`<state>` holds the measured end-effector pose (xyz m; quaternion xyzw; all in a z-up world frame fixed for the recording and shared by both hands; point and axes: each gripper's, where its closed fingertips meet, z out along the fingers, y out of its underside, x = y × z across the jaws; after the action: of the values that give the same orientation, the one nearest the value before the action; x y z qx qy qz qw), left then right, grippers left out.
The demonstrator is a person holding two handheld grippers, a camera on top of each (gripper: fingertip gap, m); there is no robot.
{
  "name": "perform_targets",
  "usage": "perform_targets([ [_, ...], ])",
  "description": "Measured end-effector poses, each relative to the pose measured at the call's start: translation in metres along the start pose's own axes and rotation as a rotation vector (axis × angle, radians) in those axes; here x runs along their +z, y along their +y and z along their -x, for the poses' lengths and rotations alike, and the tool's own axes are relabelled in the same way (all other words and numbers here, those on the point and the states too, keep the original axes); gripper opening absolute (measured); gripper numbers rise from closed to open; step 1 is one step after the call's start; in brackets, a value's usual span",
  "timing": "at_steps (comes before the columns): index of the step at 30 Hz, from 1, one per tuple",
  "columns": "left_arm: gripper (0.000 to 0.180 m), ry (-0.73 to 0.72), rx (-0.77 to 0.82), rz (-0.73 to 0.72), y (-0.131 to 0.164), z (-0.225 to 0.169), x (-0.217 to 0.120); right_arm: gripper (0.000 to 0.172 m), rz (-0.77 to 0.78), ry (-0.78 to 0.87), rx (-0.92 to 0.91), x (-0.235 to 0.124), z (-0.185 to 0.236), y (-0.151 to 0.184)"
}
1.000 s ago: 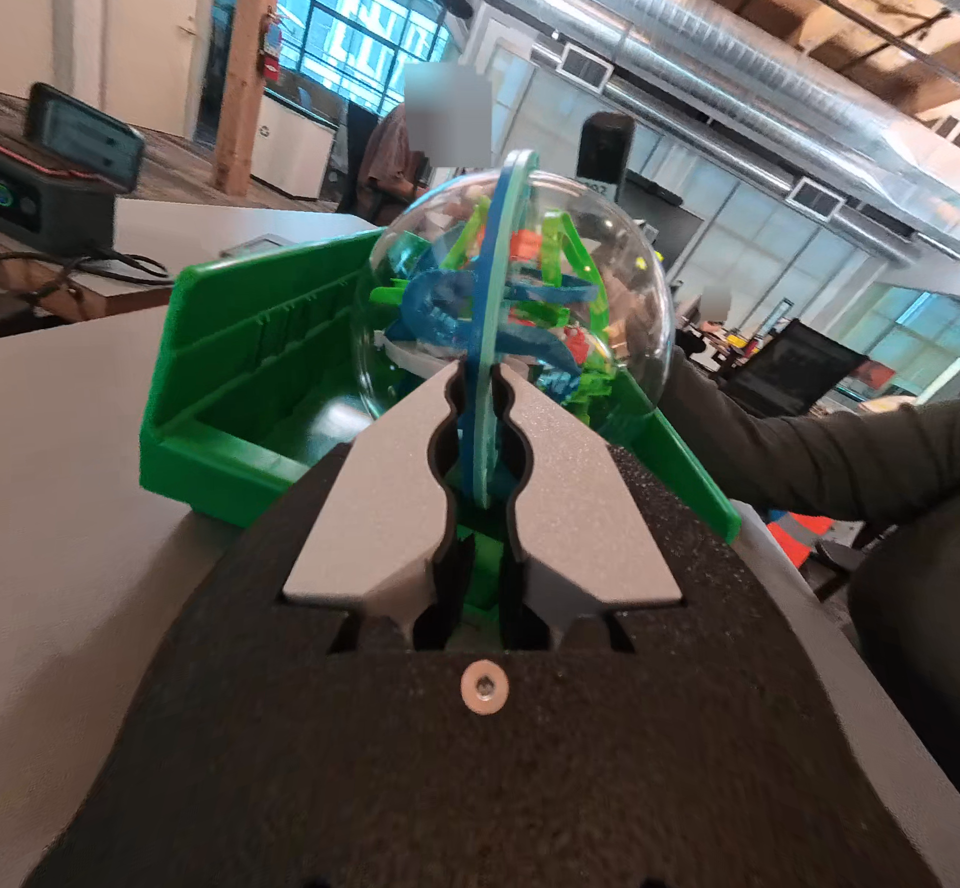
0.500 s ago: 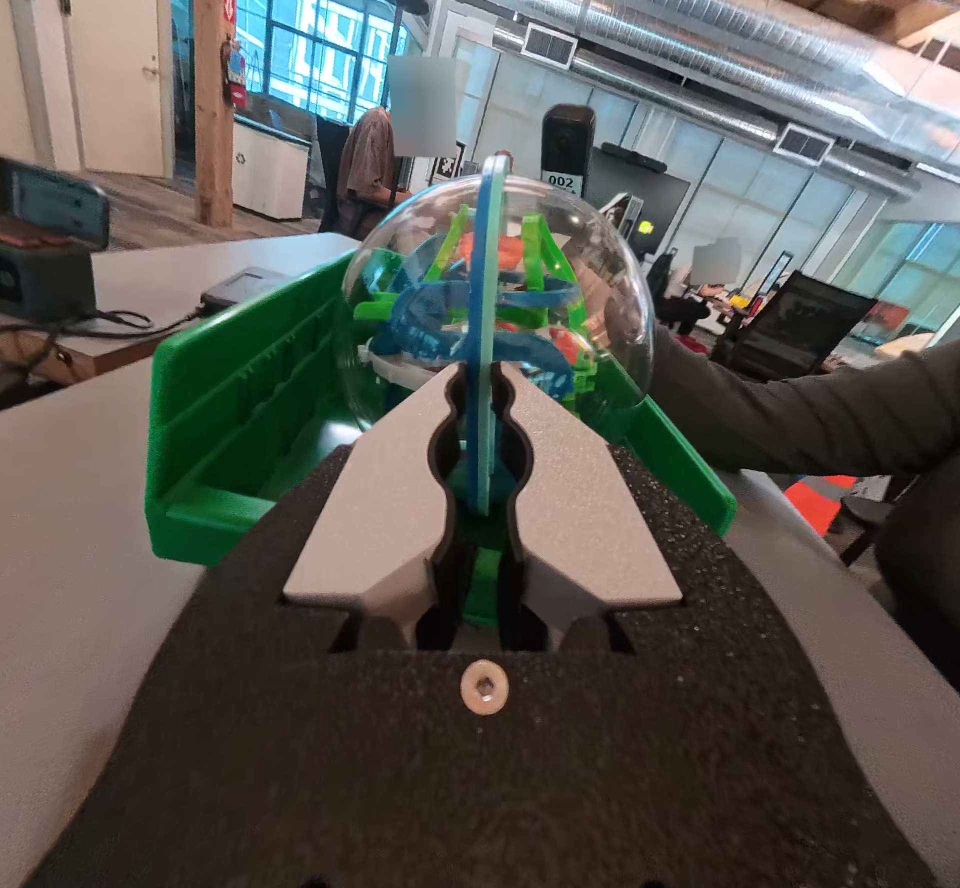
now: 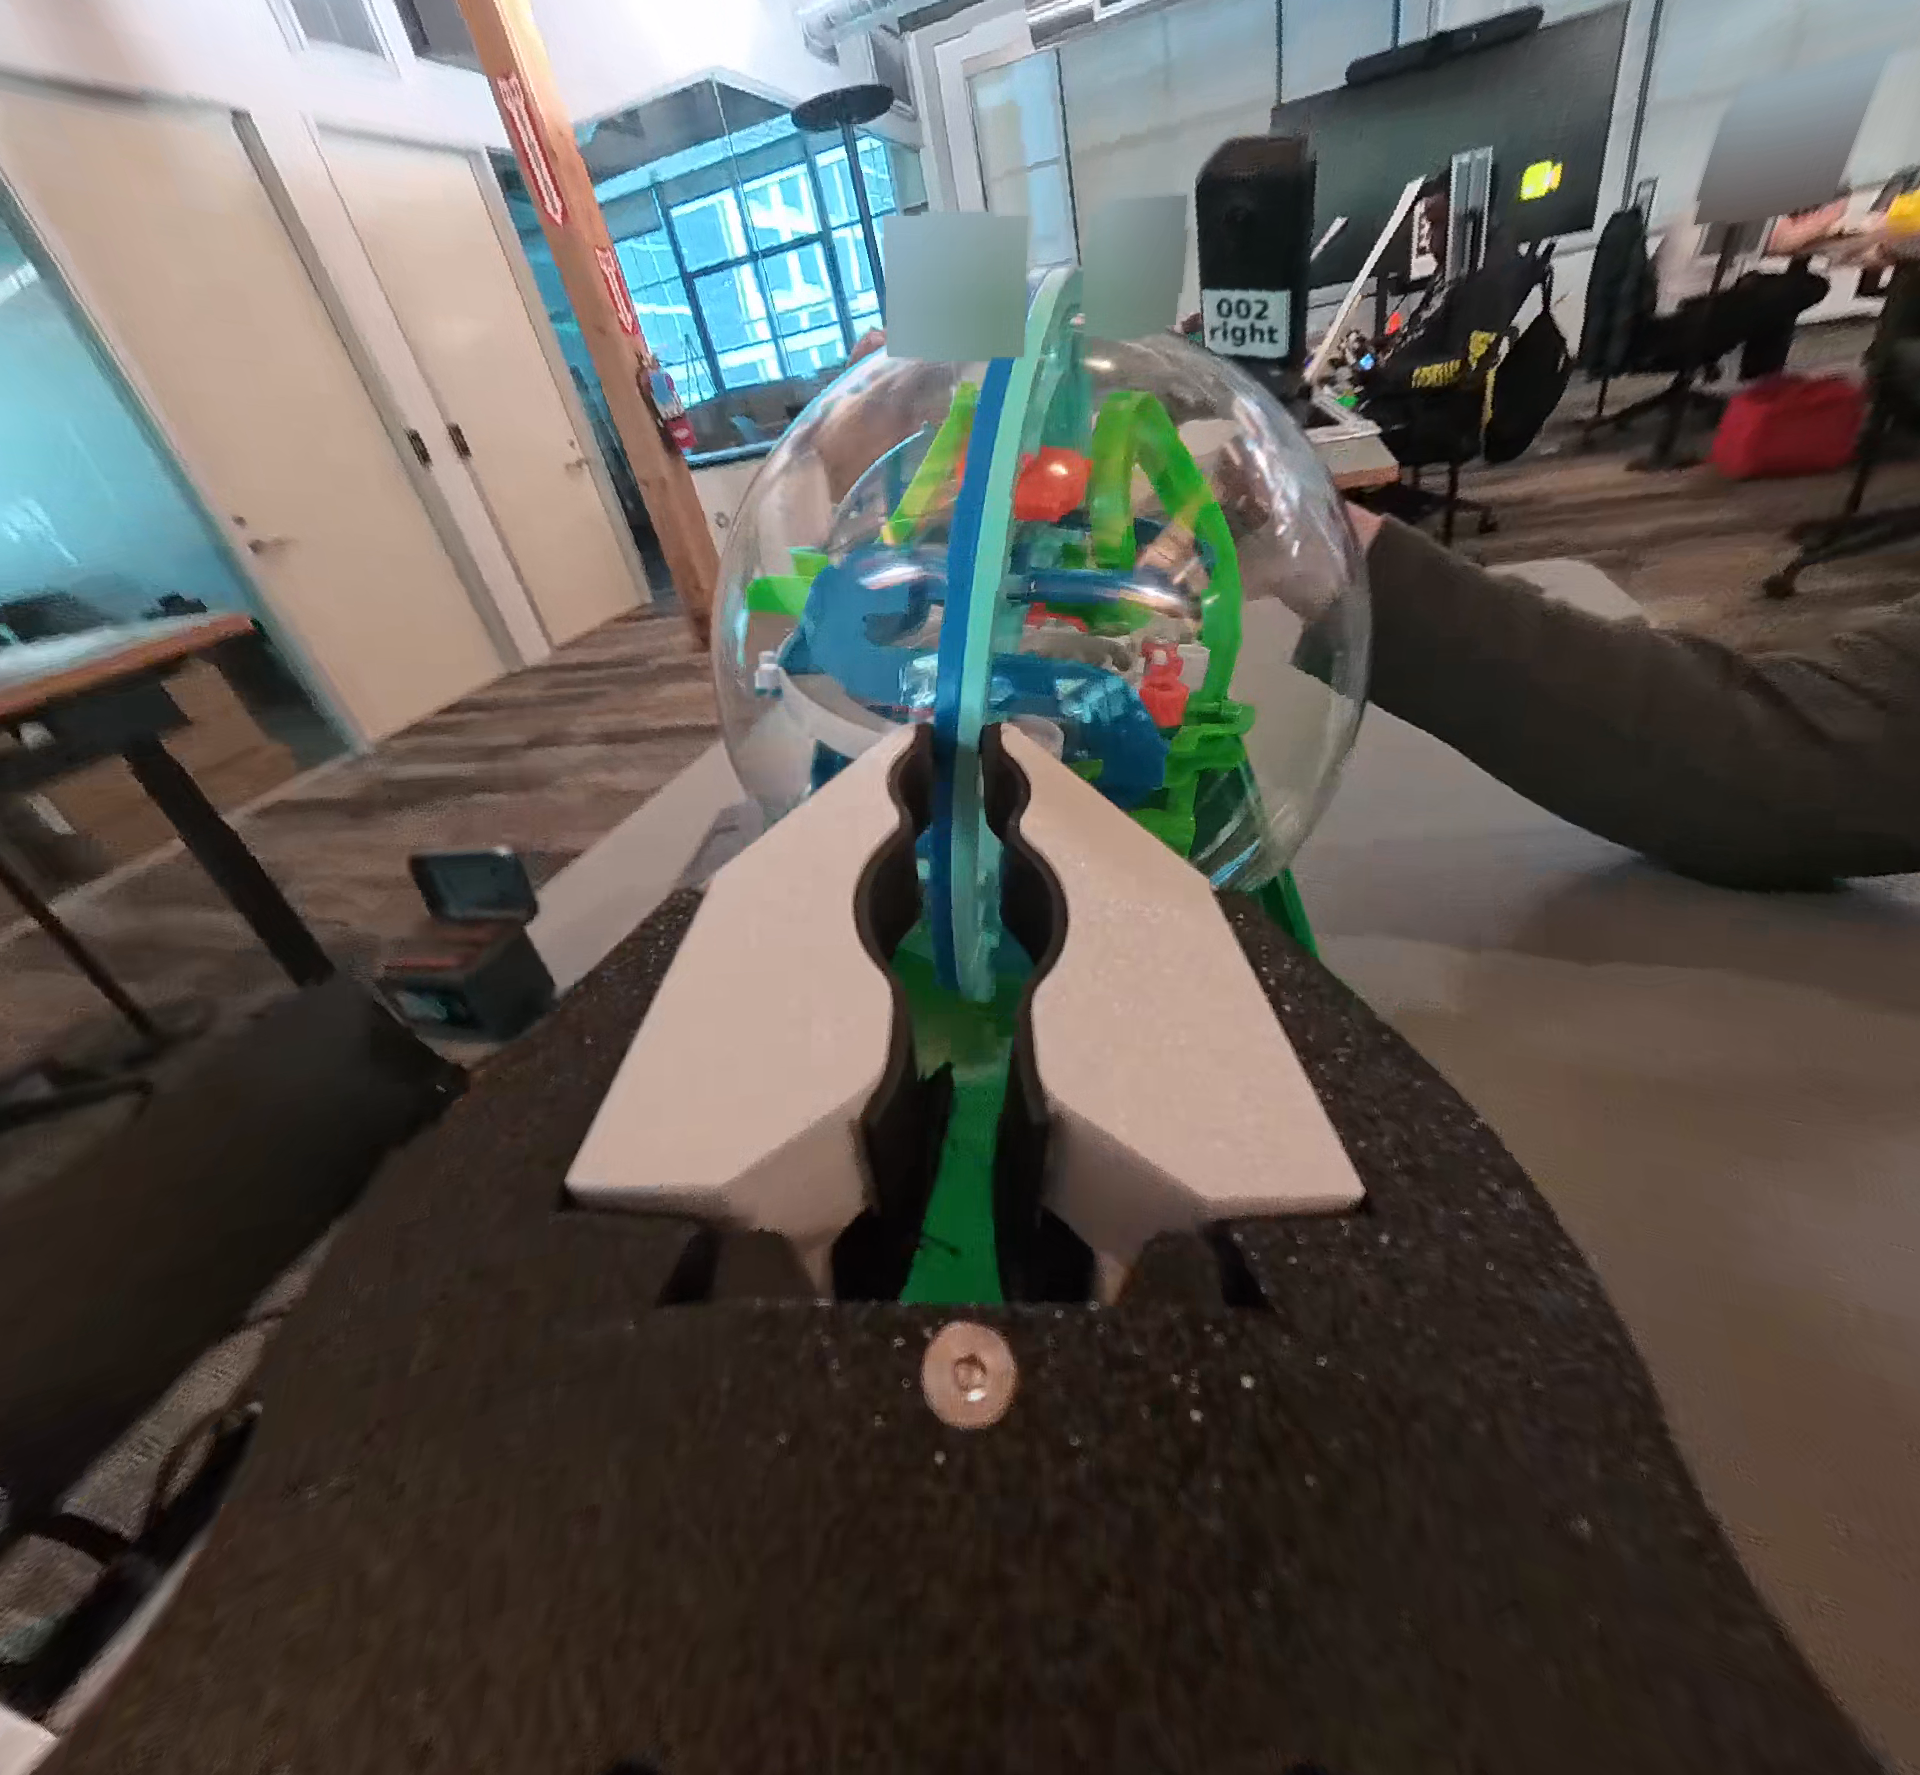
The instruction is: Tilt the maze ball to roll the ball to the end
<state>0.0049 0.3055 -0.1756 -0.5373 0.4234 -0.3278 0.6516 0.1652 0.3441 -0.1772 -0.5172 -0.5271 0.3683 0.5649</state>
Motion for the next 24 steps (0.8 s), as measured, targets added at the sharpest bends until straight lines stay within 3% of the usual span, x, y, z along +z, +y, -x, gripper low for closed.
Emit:
perform_targets([
  [13, 0.007, -0.123, 0.433, -0.051, -0.080, -0.040, -0.017, 0.009, -0.174, 0.120, -0.363, -0.022, 0.036, -0.082],
  [24, 0.007, -0.232, 0.615, -0.066, -0.102, -0.047, -0.024, 0.008, -0.248, 0.200, -0.575, -0.031, 0.058, -0.112],
])
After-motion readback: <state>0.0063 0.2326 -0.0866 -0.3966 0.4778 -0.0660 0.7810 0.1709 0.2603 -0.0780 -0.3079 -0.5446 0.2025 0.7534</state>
